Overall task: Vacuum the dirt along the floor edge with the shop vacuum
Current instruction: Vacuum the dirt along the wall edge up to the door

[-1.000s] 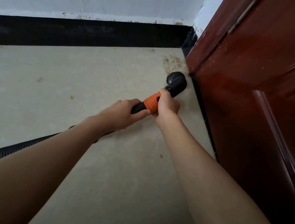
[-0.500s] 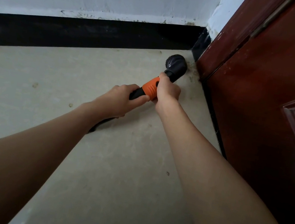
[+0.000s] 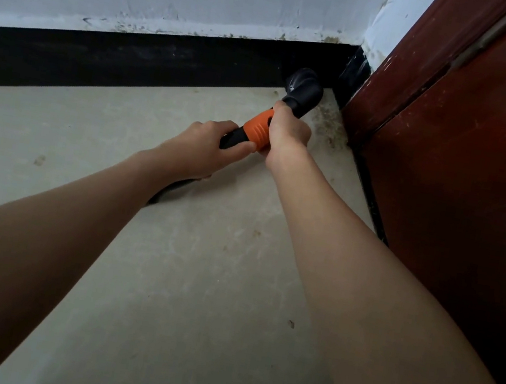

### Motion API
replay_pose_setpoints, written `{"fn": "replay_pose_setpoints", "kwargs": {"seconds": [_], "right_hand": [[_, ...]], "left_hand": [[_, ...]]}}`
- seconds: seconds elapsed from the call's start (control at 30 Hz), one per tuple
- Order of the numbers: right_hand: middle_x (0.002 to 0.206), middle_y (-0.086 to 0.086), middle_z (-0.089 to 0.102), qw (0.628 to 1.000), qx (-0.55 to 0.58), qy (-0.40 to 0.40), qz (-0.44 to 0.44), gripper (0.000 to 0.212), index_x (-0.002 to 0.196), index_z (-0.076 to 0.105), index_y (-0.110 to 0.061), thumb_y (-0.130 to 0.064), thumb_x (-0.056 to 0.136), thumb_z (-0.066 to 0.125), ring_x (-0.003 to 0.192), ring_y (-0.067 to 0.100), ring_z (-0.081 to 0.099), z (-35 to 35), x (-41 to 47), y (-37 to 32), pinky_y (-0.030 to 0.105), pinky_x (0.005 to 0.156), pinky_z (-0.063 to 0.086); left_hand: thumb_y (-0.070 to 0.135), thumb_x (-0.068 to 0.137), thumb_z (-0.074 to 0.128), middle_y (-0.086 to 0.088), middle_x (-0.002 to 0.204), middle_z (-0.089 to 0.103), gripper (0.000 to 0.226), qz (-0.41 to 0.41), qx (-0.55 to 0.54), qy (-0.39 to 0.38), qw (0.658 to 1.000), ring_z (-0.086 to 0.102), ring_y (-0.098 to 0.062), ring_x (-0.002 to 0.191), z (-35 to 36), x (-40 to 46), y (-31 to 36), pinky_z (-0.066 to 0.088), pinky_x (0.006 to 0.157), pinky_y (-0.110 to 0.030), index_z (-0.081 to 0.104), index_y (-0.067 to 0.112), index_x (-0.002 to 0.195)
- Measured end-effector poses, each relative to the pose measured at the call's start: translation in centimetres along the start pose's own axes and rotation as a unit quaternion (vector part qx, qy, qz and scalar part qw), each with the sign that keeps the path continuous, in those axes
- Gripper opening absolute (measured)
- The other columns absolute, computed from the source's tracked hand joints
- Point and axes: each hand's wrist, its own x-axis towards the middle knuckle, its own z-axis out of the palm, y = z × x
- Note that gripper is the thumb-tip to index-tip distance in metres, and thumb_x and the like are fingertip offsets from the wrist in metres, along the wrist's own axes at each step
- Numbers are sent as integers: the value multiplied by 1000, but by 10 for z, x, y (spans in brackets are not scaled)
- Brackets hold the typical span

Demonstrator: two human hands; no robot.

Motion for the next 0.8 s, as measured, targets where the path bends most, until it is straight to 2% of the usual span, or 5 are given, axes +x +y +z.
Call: {"fn": "replay_pose_setpoints", "kwargs": {"seconds": [0.2, 0.3, 0.4, 0.57, 0.8], "right_hand": [[109, 11, 57, 1000, -8, -22, 4, 45, 132, 48, -5, -31, 97, 55, 89, 23, 53, -3, -7, 5, 41, 94, 52], [121, 15, 58, 999, -19, -48, -1, 46, 133, 47, -4, -32, 97, 55, 98, 27, 58, -3, -17, 17, 44, 94, 52], [124, 16, 58, 995, -29, -95, 13, 48, 134, 46, -4, -31, 96, 56, 108, 32, 59, 15, -32, 26, 47, 94, 53], [128, 17, 55, 985, -67, -153, 38, 51, 136, 44, -6, -32, 94, 57, 112, 35, 57, 52, -64, 36, 49, 92, 53], [126, 17, 56, 989, -52, -133, 43, 51, 135, 44, -6, -33, 94, 57, 111, 36, 57, 43, -77, 44, 50, 91, 53]], "left_hand": [[44, 94, 49, -2, 68, 54, 27, -5, 9, -3, 1000, 52, -13, 52, 0, -12, -1, 38, 47, -19, 52, 20, 107], [44, 94, 49, -3, 70, 55, 28, -19, 14, 2, 1000, 53, -14, 54, 3, -30, -7, 40, 49, -20, 51, 20, 108], [43, 95, 48, -5, 69, 56, 25, -48, 18, 14, 999, 54, -15, 53, -8, -54, -19, 39, 47, -20, 50, 20, 105], [41, 95, 48, -7, 61, 56, 26, -95, 34, 53, 993, 54, -16, 46, -35, -94, -44, 40, 43, -20, 54, 17, 101], [43, 95, 48, -5, 59, 55, 29, -81, 39, 34, 995, 52, -15, 44, -34, -109, -39, 41, 45, -22, 55, 15, 98]]}}
